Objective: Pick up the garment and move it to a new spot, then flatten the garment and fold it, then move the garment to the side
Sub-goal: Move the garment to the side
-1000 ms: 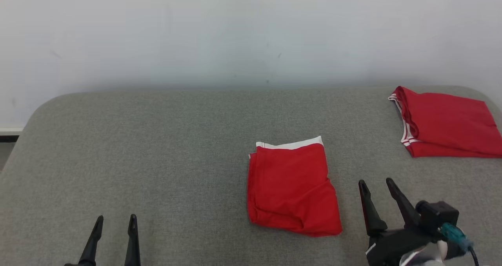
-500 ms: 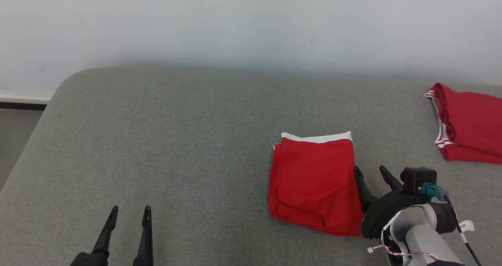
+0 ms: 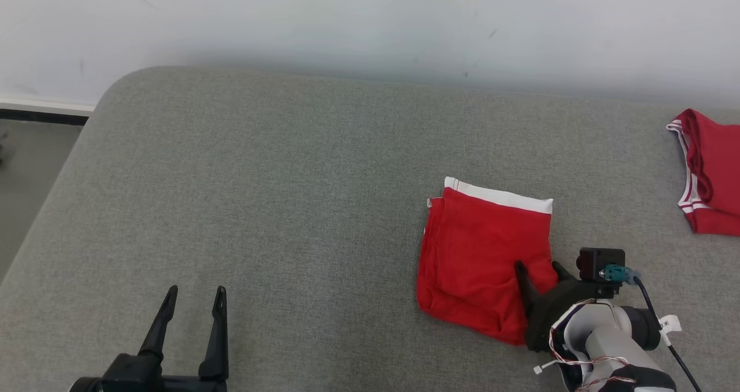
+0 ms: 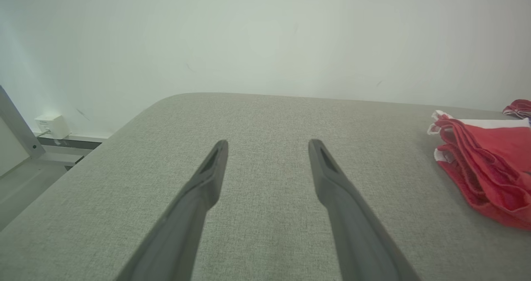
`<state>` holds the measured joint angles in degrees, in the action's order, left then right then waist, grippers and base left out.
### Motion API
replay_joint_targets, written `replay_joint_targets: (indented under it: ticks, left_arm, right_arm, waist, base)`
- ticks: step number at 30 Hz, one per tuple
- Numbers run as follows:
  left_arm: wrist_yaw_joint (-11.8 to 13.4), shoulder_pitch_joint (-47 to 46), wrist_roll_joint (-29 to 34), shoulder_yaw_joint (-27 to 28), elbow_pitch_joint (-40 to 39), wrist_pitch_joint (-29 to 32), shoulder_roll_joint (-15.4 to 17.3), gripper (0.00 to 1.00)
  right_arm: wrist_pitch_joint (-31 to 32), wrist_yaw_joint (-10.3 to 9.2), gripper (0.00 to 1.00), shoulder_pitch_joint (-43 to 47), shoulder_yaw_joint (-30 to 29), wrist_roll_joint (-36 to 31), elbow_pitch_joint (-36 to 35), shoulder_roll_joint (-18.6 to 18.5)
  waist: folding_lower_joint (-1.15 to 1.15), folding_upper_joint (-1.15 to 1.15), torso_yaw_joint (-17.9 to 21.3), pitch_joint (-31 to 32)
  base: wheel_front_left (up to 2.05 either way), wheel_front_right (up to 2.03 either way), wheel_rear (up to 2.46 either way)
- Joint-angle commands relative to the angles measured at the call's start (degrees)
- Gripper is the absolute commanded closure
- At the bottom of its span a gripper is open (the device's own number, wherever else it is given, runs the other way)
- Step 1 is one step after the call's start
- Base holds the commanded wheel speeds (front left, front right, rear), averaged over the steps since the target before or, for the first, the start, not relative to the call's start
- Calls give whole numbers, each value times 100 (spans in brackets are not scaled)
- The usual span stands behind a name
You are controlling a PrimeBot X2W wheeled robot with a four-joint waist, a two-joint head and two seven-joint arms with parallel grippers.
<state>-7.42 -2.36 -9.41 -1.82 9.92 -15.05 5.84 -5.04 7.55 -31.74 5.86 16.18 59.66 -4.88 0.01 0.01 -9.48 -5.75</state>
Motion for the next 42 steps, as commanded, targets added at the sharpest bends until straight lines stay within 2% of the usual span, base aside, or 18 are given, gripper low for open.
replay_joint_targets:
  ticks: [1, 2, 3, 4, 5, 11, 20, 23, 25, 32, 34, 42]
  left_arm:
    - [-4, -71, -34, 13, 31, -16, 31, 0]
    - [-4, -88, -33, 21, 42, -16, 38, 0]
    - [0, -93, -42, 33, 50, -16, 43, 0]
    - [0, -95, -49, 41, 54, -16, 46, 0]
    - [0, -96, -50, 50, 55, -16, 45, 0]
    - [-1, -104, -37, 56, 28, -16, 13, 0]
    - [-1, -408, -82, -66, -41, -16, 82, 0]
    - [0, -588, -73, -105, -111, -16, 104, 0]
    - [0, -622, -56, -104, -136, -16, 107, 0]
    - [1, -907, -25, -118, -271, -16, 201, 0]
    - [1, -1017, -8, -165, -304, -16, 269, 0]
    - [1, -1361, 29, -283, -485, -16, 670, 0]
  right_arm:
    - [33, -17, 0, -17, 54, 22, 163, 53]
    - [30, -17, 0, -14, 88, 30, 248, 82]
    - [75, -17, 7, -7, 116, 62, 354, 104]
    - [87, -17, 58, -13, 167, 87, 418, 129]
    - [52, -16, 100, -26, 208, 128, 444, 152]
    - [-78, -17, 100, -286, 507, 258, 465, 82]
    - [92, -17, 100, -1047, 1250, 306, 170, -503]
    - [263, -17, 100, -1461, 1644, 373, -63, -860]
    - [305, -17, 100, -1574, 1747, 400, -145, -945]
    - [600, -17, 100, -2279, 2323, 744, -650, -1709]
    - [646, -17, 100, -2490, 2436, 788, -772, -2000]
    - [846, -17, 100, -3248, 2709, 979, -1052, -2791]
  waist:
    - [-1, -1, -5, -12]
    - [-1, -1, -1, -13]
    - [-1, -1, 12, -11]
    - [-1, -1, 24, -12]
    - [-1, -1, 39, -8]
    - [-1, -1, 148, -52]
    - [-1, -1, 349, -583]
    - [-1, -1, 505, -953]
    - [-1, -1, 561, -1057]
    - [-1, -1, 965, -1680]
    - [-1, -1, 1054, -1858]
    - [-1, -1, 1523, -2374]
  base:
    - [0, 0, 0]
    - [0, 0, 0]
    - [0, 0, 0]
    - [0, 0, 0]
    - [0, 0, 0]
    - [0, 0, 0]
    - [0, 0, 0]
    - [0, 0, 0]
    - [0, 0, 0]
    - [0, 0, 0]
    - [0, 0, 0]
    - [0, 0, 0]
